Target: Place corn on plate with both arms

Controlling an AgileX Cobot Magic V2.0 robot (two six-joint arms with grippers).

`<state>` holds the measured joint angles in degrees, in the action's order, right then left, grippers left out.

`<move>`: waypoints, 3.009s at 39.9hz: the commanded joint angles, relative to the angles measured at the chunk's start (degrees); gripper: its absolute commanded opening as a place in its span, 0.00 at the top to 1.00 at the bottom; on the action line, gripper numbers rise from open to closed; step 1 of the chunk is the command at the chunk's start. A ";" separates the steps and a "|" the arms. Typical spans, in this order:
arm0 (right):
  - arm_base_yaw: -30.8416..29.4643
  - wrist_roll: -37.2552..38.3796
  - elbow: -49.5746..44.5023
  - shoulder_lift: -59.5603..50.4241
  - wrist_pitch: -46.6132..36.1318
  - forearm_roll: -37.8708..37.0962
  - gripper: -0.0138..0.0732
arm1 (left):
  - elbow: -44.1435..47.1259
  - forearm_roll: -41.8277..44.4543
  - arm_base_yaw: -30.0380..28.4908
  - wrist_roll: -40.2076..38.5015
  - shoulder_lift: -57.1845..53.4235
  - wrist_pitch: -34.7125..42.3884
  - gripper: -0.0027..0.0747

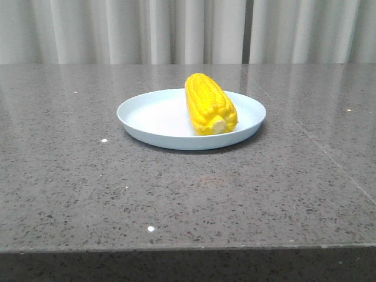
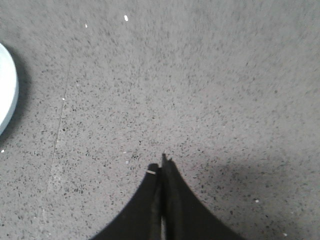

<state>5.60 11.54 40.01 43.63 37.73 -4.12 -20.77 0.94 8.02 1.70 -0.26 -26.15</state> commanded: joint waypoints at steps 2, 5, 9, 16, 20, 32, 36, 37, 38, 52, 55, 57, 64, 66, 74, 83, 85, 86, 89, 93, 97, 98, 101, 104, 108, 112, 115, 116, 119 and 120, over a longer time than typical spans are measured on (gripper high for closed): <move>-0.30 -0.81 -5.64 -10.33 -9.67 -3.06 0.91 | -1.43 -0.15 -0.05 -0.24 -1.05 4.37 0.99; -0.30 -0.81 -9.48 -16.88 -11.23 -3.54 0.92 | -1.43 -0.15 -0.05 -0.24 -1.05 4.37 0.99; -0.30 -0.81 -13.72 -24.42 -12.27 -3.54 0.92 | -1.43 -0.15 -0.05 -0.24 -1.05 4.37 0.99; -0.30 -0.81 -16.67 -33.89 -12.97 -3.54 0.92 | -1.43 -0.15 -0.05 -0.24 -1.05 4.37 0.99; -0.30 -0.81 -16.73 -35.85 -13.07 -3.54 0.92 | -1.43 -0.15 -0.05 -0.24 -1.05 4.37 0.99; -0.30 -0.81 -16.73 -35.85 -13.07 -3.54 0.92 | -1.43 -0.15 -0.05 -0.24 -1.05 4.37 0.99; -0.30 -0.81 -16.73 -35.85 -13.07 -3.54 0.92 | -1.43 -0.15 -0.05 -0.24 -1.05 4.37 0.99; -0.30 -0.81 -16.73 -35.85 -13.07 -3.54 0.92 | -1.43 -0.15 -0.05 -0.24 -1.05 4.37 0.99; -0.30 -0.81 -16.73 -35.85 -13.07 -3.54 0.92 | -1.43 -0.15 -0.05 -0.24 -1.05 4.37 0.99; -0.30 -0.81 -16.73 -35.85 -13.07 -3.54 0.92 | -1.43 -0.15 -0.05 -0.24 -1.05 4.37 0.99; -0.30 -0.81 -16.73 -35.85 -13.07 -3.54 0.92 | -1.43 -0.15 -0.05 -0.24 -1.05 4.37 0.99; -0.30 -0.81 -16.73 -35.85 -13.07 -3.54 0.92 | -1.43 -0.15 -0.05 -0.24 -1.05 4.37 0.99; -0.30 -0.81 -16.73 -35.85 -13.07 -3.54 0.92 | 1.77 -0.15 -1.77 -0.24 -1.32 7.83 0.99; -0.30 -0.81 -16.73 -35.85 -13.07 -3.54 0.92 | 3.43 -0.15 -3.34 -0.24 -1.32 9.61 0.99; -0.30 -0.81 -16.73 -35.85 -13.07 -3.54 0.92 | 12.47 -0.26 -7.05 -0.24 -1.32 17.75 0.99; -0.30 -0.81 -16.73 -35.85 -13.07 -3.54 0.92 | 21.14 -0.26 -7.05 -0.24 -1.32 21.89 0.99; -0.30 -0.81 -16.73 -35.85 -13.07 -3.54 0.92 | 21.04 -0.26 -7.05 -0.24 -1.32 21.07 0.99; -0.30 -0.81 -16.73 -35.85 -13.07 -3.54 0.92 | 21.18 -0.26 -7.05 -0.24 -1.32 21.37 0.99; -0.30 -0.81 -16.73 -35.85 -13.07 -3.54 0.92 | 21.29 -0.26 -7.05 -0.24 -1.32 21.13 0.99; -0.30 -0.81 -16.73 -35.85 -13.07 -3.54 0.92 | 21.29 -0.26 -7.05 -0.24 -1.22 21.13 0.99; -0.30 -0.81 -16.73 -35.85 -13.07 -3.54 0.92 | 21.29 -0.26 -7.05 -0.24 -1.22 21.13 0.99; -0.30 -0.81 -16.73 -35.85 -13.07 -3.54 0.92 | 21.29 -0.26 -7.05 -0.24 -1.22 21.13 0.99; -0.30 -0.81 -16.73 -35.85 -13.07 -3.54 0.92 | 21.29 -0.26 -7.05 -0.24 -1.22 21.13 0.99; -0.30 -0.81 -16.73 -35.85 -13.07 -3.54 0.92 | 21.29 -0.26 -7.05 -0.24 -1.22 21.13 0.99; -0.30 -0.81 -16.73 -35.85 -13.07 -3.54 0.92 | 21.29 -0.26 -7.05 -0.24 -1.22 21.13 0.99; -0.30 -0.81 -16.73 -35.85 -13.07 -3.54 0.92 | 21.29 -0.26 -7.05 -0.24 -1.22 21.13 0.99; -0.30 -0.81 -16.73 -35.85 -13.07 -3.54 0.92 | 21.29 -0.26 -7.05 -0.24 -1.22 21.13 0.99; -0.30 -0.81 -16.73 -35.85 -13.07 -3.54 0.92 | 21.29 -0.26 -7.05 -0.24 -1.22 21.13 0.99; -0.30 -0.81 -16.73 -35.85 -13.07 -3.54 0.92 | 21.29 -0.26 -7.05 -0.24 -1.22 21.13 0.99; -0.30 -0.81 -16.73 -35.85 -13.07 -3.54 0.92 | 21.29 -0.26 -7.05 -0.24 -1.22 21.13 0.99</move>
<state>5.60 11.32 21.89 7.23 29.44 -6.79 0.26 0.94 1.05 1.70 -0.26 -9.54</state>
